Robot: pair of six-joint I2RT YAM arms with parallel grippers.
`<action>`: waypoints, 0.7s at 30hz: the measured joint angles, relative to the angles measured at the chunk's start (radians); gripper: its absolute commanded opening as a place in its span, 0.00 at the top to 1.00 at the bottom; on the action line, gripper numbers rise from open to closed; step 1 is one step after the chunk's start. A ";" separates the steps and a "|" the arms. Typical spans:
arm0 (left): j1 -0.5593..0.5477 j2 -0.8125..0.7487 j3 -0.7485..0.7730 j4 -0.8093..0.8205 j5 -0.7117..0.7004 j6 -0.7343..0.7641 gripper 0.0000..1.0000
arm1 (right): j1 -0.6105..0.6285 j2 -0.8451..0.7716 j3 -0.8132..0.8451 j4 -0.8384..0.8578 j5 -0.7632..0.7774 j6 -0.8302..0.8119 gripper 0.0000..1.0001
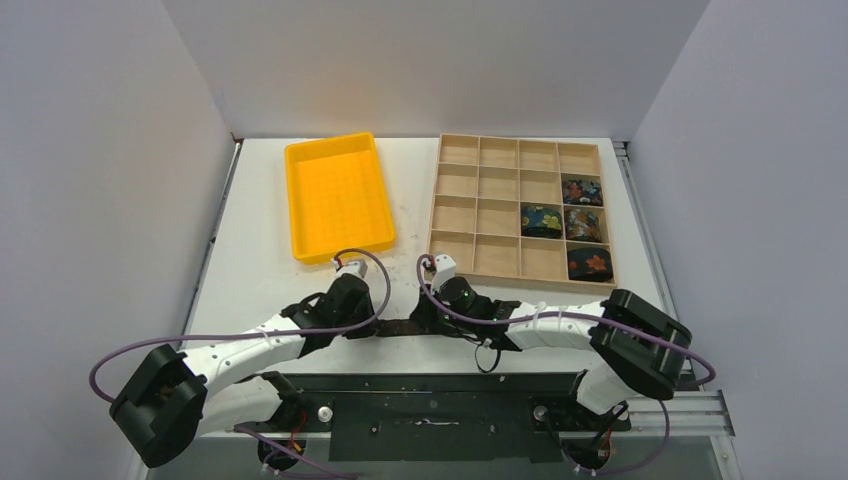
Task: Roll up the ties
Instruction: Roll the tie at the center of the board.
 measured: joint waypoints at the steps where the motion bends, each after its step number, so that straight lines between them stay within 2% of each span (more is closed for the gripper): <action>1: -0.006 0.000 0.001 -0.010 -0.008 -0.003 1.00 | 0.007 0.018 0.000 0.004 -0.003 0.005 0.95; 9: -0.036 0.001 0.039 -0.086 -0.066 -0.010 1.00 | 0.038 0.126 0.000 0.023 -0.004 0.034 0.95; 21: -0.051 0.001 0.050 -0.129 -0.105 -0.011 1.00 | 0.063 0.129 0.023 0.058 -0.005 0.048 0.95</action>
